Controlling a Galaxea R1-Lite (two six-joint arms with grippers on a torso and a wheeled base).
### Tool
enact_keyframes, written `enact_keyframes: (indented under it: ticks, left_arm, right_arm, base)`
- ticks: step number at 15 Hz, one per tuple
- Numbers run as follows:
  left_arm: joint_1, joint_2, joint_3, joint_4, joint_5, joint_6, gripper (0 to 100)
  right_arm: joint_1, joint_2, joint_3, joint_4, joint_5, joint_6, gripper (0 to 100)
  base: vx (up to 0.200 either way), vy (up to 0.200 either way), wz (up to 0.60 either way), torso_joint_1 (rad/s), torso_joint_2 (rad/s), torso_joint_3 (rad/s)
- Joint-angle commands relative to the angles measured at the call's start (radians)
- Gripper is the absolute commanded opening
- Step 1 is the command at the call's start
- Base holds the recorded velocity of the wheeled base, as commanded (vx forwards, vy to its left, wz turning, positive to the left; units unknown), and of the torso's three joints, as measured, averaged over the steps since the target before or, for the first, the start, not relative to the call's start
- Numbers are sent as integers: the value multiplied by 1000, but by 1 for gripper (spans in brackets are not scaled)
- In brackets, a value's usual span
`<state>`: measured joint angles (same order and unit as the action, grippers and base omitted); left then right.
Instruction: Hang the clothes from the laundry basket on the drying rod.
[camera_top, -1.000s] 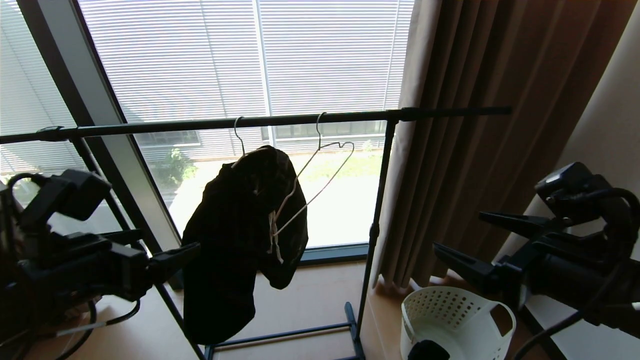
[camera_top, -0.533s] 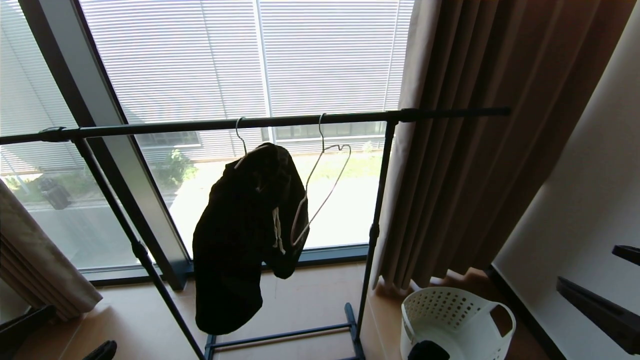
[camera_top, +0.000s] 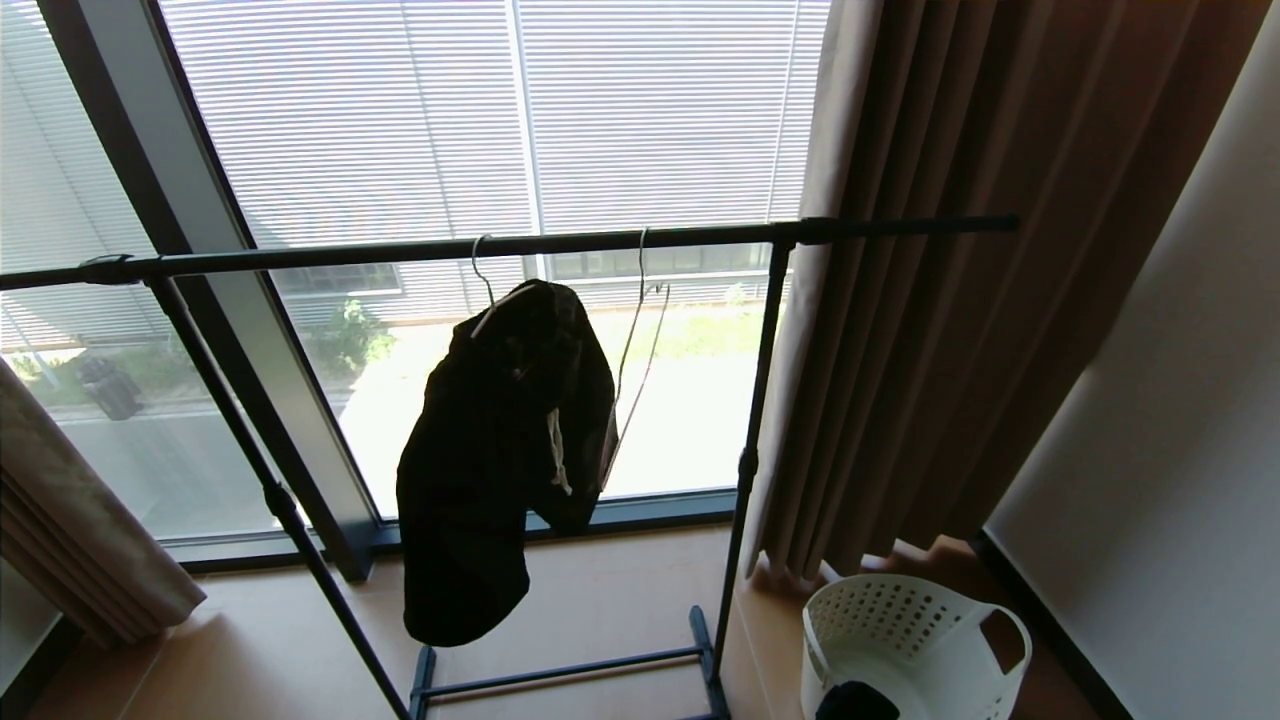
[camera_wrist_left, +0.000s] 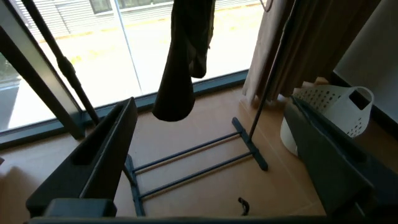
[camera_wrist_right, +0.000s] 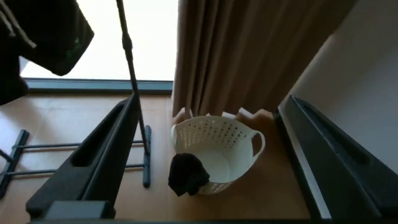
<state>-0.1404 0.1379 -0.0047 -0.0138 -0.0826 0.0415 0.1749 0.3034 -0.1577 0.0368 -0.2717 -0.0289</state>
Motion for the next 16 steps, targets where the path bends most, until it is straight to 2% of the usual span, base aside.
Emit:
enact_keyframes:
  ticks: [1,3,5,6,7,8,11,12,14,16]
  left_arm:
    - [4,-35,5,3,0,-3,100]
    - [4,-35,5,6,0,-12,100]
    - [-1,-30,5,9,-3,-17,100]
    - [-4,-23,5,9,-3,-17,100]
    - [-2,-4,5,9,-3,-17,100]
    - [4,11,5,11,-3,-17,100]
    - [38,28,5,11,-2,-12,100]
    - [58,-14,5,11,-3,-12,100]
    - [59,-43,5,11,-3,-15,100]
    - [59,-41,5,11,-3,-9,100]
  right_arm:
    - [-149,-164,81,0,3,-2,100]
    - [-226,-216,116,0,6,-2,100]
    - [-222,-224,138,-11,16,12,100]
    - [-206,-233,138,-2,71,12,100]
    - [-183,-245,135,14,170,11,100]
    - [-184,-247,130,31,200,11,100]
    - [-167,-253,129,35,210,11,100]
    - [-152,-250,129,35,233,12,100]
    - [-150,-248,129,34,289,17,100]
    - [-152,-257,129,34,289,17,100]
  base:
    - [0,0,0,0,0,0]
    - [0,0,0,0,0,0]
    - [0,0,0,0,0,0]
    - [0,0,0,0,0,0]
    - [0,0,0,0,0,0]
    - [0,0,0,0,0,0]
    - [0,0,0,0,0,0]
    - [0,0,0,0,0,0]
    - [0,0,0,0,0,0]
    - [0,0,0,0,0,0]
